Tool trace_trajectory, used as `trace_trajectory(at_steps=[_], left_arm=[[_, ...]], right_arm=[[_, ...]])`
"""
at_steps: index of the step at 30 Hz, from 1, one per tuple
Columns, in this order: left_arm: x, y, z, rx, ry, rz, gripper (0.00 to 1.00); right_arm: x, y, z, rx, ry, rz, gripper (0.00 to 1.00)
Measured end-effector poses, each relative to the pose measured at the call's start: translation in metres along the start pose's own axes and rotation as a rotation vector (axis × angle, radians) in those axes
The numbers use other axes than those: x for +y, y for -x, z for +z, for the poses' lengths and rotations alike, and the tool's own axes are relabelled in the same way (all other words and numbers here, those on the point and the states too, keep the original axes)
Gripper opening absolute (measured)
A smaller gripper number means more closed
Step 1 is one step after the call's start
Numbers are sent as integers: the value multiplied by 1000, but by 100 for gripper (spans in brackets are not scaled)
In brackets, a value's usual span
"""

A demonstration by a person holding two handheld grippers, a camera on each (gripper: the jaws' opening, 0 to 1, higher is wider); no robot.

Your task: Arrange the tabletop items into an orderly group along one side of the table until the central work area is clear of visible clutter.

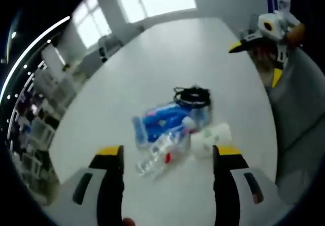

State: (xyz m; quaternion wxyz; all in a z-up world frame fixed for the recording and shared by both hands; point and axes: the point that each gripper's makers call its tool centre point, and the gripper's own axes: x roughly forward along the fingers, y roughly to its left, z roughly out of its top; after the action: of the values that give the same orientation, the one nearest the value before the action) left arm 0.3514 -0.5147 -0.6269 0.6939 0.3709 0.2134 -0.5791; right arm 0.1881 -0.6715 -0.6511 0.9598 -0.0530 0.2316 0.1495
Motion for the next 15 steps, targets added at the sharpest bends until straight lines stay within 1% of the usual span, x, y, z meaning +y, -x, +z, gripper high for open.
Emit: trace_trajectory(at_steps=[2,4,6,10,15], left_arm=[[-2,-7,-4,25,-22,-33,65],[-2,-12,-7,41,-48,-50,64],[-2,-19,-11,65,-86,-77,64],[1,-29,-13,67,-77,-102,62],[5,-43,-17,103,-109,-142,60]], right_arm=[[0,0,-1,5,1,0,100],[1,0,-2,10,6,0,100],[1,-1,-3,14,6,-1,100],[0,-2,-5,21,3,-3,100],[0,-2,-7,29,0,-1,100]])
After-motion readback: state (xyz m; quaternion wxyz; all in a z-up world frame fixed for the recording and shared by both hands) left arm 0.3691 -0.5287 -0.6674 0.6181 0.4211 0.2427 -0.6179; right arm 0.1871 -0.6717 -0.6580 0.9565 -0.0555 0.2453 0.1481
